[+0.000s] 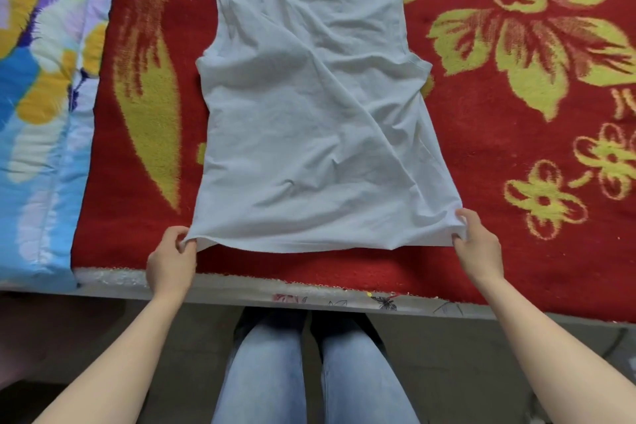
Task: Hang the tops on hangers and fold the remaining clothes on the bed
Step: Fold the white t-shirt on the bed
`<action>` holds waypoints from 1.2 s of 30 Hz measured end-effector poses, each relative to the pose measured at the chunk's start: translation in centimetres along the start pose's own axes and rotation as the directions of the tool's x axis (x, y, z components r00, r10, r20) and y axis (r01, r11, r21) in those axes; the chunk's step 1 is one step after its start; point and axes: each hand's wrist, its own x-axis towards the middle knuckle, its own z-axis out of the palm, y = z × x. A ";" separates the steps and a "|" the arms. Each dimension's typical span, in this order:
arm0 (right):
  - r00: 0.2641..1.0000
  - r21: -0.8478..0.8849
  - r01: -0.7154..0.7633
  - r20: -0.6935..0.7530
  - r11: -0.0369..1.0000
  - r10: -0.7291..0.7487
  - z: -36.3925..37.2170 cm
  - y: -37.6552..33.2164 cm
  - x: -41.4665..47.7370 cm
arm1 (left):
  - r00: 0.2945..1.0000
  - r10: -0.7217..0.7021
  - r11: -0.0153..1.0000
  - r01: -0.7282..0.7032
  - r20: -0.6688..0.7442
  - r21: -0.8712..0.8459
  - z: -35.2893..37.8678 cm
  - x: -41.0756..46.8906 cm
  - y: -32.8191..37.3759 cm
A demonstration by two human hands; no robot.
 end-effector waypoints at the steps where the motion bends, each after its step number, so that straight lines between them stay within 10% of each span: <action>1: 1.000 -0.010 -0.021 -0.023 1.000 0.020 -0.2 0.1 0.1 | 0.998 -0.039 0.997 0.036 -0.045 -0.068 -0.1 0.0 0.1; 8: 0.954 0.331 -0.132 -0.213 0.934 0.210 -2.1 0.5 1.2 | 0.920 -0.378 0.786 0.259 -0.105 -0.561 -2.0 1.0 -0.2; 16: 0.904 0.800 -0.193 -0.080 0.568 0.420 -2.9 -0.2 -1.0 | 0.933 -0.358 0.817 0.295 -0.036 -0.496 -3.6 -0.1 -4.2; 26: 0.903 0.780 -0.364 0.161 0.510 0.398 -2.1 2.3 -11.8 | 0.929 -0.030 0.786 0.251 0.370 -0.565 -10.7 -2.4 -8.9; 36: 0.832 0.289 -0.525 0.372 0.801 0.411 0.8 3.4 -21.1 | 0.767 -0.139 0.968 0.238 0.627 -0.078 -11.6 -4.5 -17.3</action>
